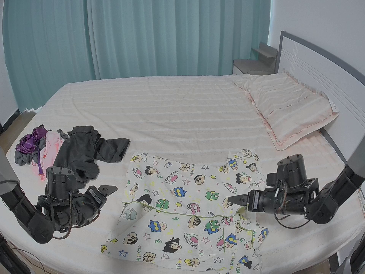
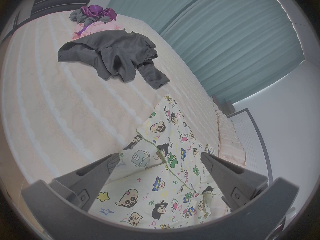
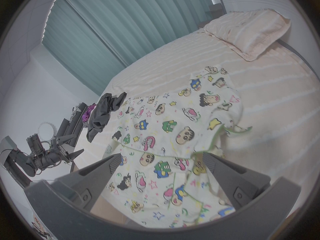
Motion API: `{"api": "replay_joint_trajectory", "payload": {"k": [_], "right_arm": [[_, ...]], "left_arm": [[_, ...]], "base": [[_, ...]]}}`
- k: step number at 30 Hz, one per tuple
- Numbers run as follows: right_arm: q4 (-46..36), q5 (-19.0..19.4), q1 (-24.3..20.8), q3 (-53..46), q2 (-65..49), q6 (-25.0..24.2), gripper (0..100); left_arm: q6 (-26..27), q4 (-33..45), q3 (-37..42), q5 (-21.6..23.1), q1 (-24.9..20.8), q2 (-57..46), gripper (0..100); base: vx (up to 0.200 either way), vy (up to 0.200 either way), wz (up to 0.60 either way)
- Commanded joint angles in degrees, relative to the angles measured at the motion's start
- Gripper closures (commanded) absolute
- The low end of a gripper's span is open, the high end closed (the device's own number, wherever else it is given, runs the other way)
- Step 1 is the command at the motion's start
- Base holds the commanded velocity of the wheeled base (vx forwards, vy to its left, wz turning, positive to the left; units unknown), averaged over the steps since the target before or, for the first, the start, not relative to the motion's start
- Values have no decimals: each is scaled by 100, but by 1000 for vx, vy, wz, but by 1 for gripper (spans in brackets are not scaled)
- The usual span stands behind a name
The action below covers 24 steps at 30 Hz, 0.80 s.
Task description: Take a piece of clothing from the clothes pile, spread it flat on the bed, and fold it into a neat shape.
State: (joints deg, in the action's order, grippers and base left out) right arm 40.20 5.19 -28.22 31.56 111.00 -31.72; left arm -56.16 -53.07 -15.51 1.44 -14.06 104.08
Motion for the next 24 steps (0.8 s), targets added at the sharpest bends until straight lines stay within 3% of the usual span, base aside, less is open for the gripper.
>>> {"api": "replay_joint_trajectory", "payload": {"k": [1, 7, 11, 22, 24], "right_arm": [[5, 70, 414, -634, -623, 34, 0], [58, 280, 1099, -1064, -649, 122, 0], [146, 465, 1662, -1372, -421, 693, 0], [348, 465, 2145, -1451, 423, 1300, 0], [427, 166, 2154, -1390, 766, 1564, 0]], "left_arm": [[-9, -2, 4, -3, -18, 7, 0], [-9, -2, 13, -12, -71, 7, 0], [-88, -2, 65, -56, -256, -2, 0], [-123, 7, 153, -91, -247, -143, 0], [-132, 7, 215, -91, -115, -187, 0]], "base": [[0, 0, 0], [0, 0, 0], [0, 0, 0], [0, 0, 0], [0, 0, 0]]}}
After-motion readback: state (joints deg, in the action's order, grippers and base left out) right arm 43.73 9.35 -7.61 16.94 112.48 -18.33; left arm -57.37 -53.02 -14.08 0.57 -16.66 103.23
